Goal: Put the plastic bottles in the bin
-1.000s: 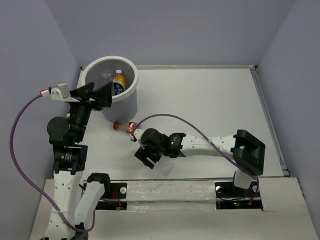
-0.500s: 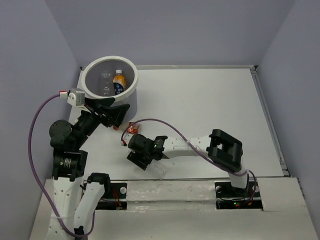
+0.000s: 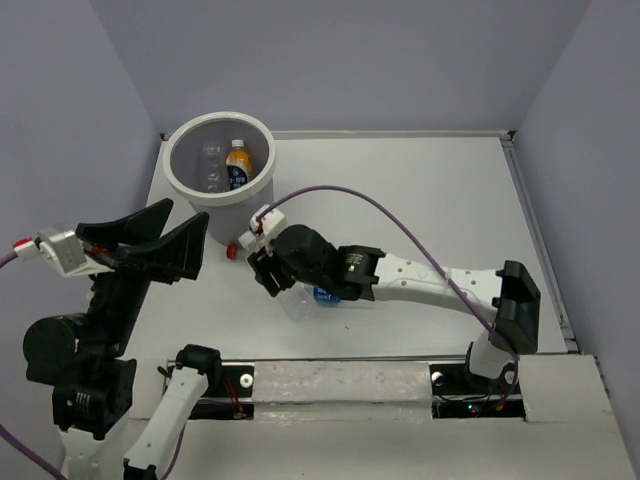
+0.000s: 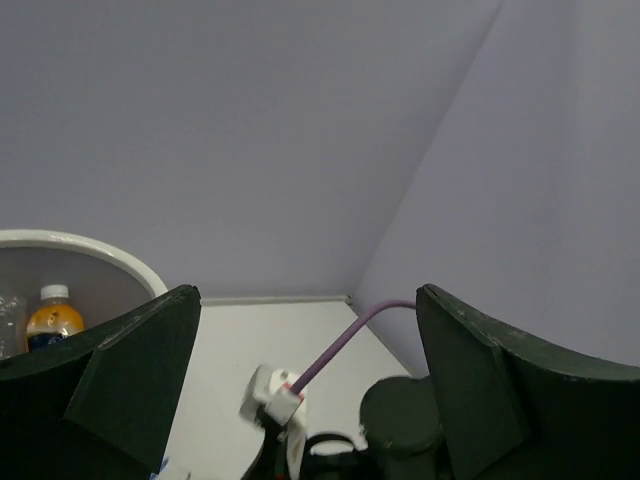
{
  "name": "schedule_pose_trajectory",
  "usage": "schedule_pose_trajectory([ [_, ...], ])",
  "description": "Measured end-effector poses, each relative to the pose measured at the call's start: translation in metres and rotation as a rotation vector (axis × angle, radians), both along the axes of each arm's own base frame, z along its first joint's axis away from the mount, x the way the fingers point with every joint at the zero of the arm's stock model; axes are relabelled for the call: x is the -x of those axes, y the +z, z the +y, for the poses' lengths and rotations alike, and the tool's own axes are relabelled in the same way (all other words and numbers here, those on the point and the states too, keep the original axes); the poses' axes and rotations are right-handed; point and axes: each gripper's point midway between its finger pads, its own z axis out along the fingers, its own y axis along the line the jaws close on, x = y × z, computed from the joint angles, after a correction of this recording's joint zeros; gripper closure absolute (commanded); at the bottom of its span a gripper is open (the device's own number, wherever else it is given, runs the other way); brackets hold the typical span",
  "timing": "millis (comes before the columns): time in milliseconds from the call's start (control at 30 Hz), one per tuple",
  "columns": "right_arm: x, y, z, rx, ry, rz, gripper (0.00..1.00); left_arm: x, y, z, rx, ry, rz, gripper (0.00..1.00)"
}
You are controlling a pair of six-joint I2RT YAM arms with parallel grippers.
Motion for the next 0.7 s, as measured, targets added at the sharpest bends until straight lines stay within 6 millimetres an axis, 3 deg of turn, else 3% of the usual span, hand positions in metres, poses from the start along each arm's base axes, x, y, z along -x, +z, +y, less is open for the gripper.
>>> schedule_pose_trajectory([
  [100, -0.029, 0.074, 0.005, -0.186, -0.054, -0.099, 0.57, 0.014, 0.011, 0.014, 0.044, 0.05, -0.044, 0.01],
  [200, -0.078, 0.171, 0.007, -0.422, -0.134, -0.241, 0.57, 0.02, 0.012, 0.024, 0.077, 0.091, -0.055, 0.01],
  [300, -0.118, 0.245, 0.001, -0.601, -0.201, -0.355, 0.58, 0.016, 0.004, 0.028, 0.082, 0.111, -0.031, 0.01],
  [400, -0.155, 0.305, -0.003, -0.762, -0.25, -0.464, 0.58, 0.003, -0.016, 0.025, 0.065, 0.117, 0.027, 0.04],
  [500, -0.187, 0.341, 0.001, -0.882, -0.278, -0.56, 0.58, -0.007, -0.039, 0.018, 0.04, 0.098, 0.087, 0.04],
  [600, -0.208, 0.354, 0.013, -0.956, -0.279, -0.641, 0.58, -0.014, -0.059, 0.012, 0.005, 0.075, 0.143, 0.04],
  [700, -0.233, 0.324, 0.041, -0.948, -0.268, -0.714, 0.58, -0.015, -0.069, 0.01, -0.021, 0.071, 0.165, 0.04],
])
